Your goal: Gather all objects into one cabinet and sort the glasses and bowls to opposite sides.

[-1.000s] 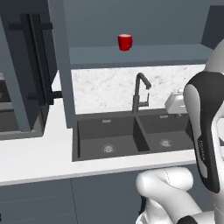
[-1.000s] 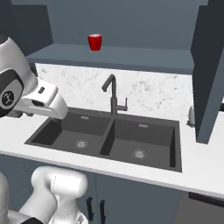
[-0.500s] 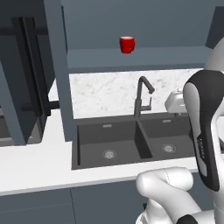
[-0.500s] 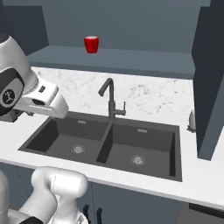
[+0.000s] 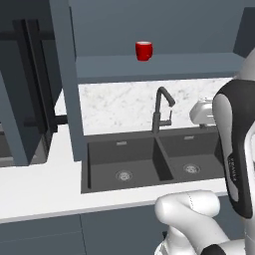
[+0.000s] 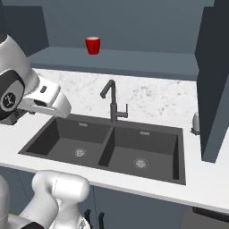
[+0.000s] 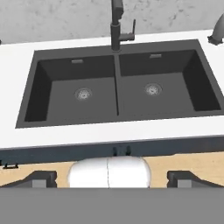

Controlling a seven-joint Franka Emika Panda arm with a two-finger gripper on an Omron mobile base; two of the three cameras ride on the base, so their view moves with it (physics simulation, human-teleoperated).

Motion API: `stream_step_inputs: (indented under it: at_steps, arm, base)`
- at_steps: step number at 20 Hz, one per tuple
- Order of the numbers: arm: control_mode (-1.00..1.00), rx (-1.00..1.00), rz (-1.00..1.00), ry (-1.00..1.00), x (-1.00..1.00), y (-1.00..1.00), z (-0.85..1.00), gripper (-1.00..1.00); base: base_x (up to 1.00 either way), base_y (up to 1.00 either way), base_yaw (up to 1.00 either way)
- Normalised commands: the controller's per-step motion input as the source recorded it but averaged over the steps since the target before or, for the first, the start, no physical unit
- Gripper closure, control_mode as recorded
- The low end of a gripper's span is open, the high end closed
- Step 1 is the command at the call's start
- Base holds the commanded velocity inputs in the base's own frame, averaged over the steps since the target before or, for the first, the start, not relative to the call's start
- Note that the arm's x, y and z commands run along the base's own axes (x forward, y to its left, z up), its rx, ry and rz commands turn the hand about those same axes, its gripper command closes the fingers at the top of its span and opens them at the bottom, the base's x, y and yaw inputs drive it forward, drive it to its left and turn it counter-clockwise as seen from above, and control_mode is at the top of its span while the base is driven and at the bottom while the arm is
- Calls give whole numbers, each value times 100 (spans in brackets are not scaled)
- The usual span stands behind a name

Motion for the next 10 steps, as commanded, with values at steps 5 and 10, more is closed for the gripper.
stream_step_inputs:
  at_steps: [5,10]
  arm:
    - [-100,7,16,-45,0,-8,62,-100]
    - [-100,7,15,-42,4,-3,48,-100]
  base:
    - [0,0,0]
    - [0,0,0]
